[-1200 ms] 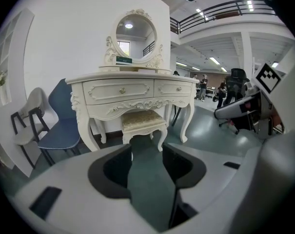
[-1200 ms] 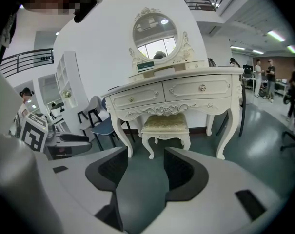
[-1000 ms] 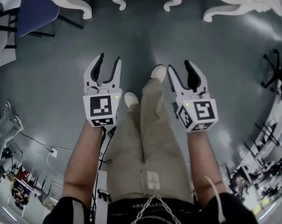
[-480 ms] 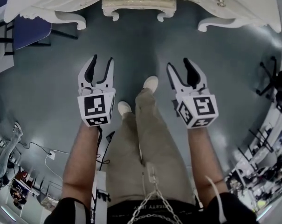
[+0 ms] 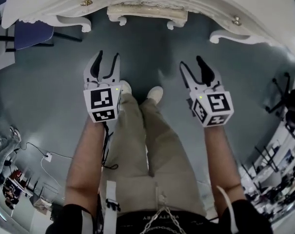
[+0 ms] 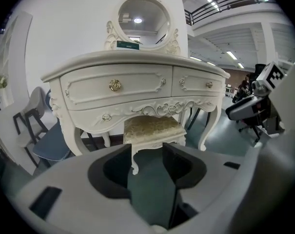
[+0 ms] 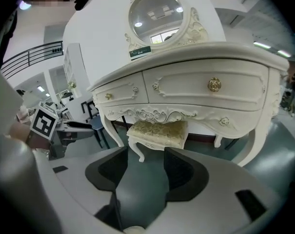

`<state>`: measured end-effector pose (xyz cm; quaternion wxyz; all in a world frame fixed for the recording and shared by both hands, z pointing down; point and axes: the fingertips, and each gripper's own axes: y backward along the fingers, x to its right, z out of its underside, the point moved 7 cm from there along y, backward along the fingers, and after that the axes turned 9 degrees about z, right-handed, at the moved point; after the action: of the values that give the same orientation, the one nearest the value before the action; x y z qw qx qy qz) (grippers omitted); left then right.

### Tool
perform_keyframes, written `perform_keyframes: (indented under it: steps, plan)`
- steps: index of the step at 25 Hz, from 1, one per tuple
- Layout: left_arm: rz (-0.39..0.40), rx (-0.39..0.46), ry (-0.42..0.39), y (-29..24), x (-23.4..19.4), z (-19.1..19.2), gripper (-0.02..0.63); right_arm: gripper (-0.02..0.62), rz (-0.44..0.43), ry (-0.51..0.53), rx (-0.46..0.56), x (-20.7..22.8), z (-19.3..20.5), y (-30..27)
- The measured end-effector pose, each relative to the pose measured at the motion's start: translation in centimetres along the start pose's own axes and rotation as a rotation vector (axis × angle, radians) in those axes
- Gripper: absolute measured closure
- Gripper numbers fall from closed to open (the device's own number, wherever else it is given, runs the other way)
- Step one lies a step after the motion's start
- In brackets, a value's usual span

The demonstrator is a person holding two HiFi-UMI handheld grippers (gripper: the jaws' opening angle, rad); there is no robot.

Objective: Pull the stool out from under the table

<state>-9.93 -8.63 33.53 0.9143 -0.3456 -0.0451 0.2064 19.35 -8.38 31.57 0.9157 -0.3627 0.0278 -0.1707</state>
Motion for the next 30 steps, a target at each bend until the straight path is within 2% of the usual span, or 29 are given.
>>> perform_keyframes:
  steps: [3, 7, 11, 26, 30]
  plan:
    - [0.014, -0.016, -0.036, -1.1, 0.0, 0.3, 0.425, 0.385, -0.006, 0.009, 0.003, 0.2, -0.3, -1.4]
    - [0.022, -0.034, -0.018, -2.2, -0.5, 0.9, 0.425, 0.385, 0.001, 0.001, -0.015, 0.0, -0.3, -2.9]
    - [0.019, -0.039, -0.052, -3.7, -1.6, 0.3, 0.425, 0.386, 0.011, 0.004, -0.035, -0.2, -0.5, -4.5]
    - [0.039, -0.126, -0.096, -13.0, -7.5, 2.1, 0.425, 0.385, 0.077, 0.127, -0.084, 2.0, 0.3, -14.6]
    - [0.032, -0.141, -0.074, -15.6, -9.2, 2.3, 0.425, 0.38, 0.098, 0.148, -0.11, 3.0, 0.5, -17.1]
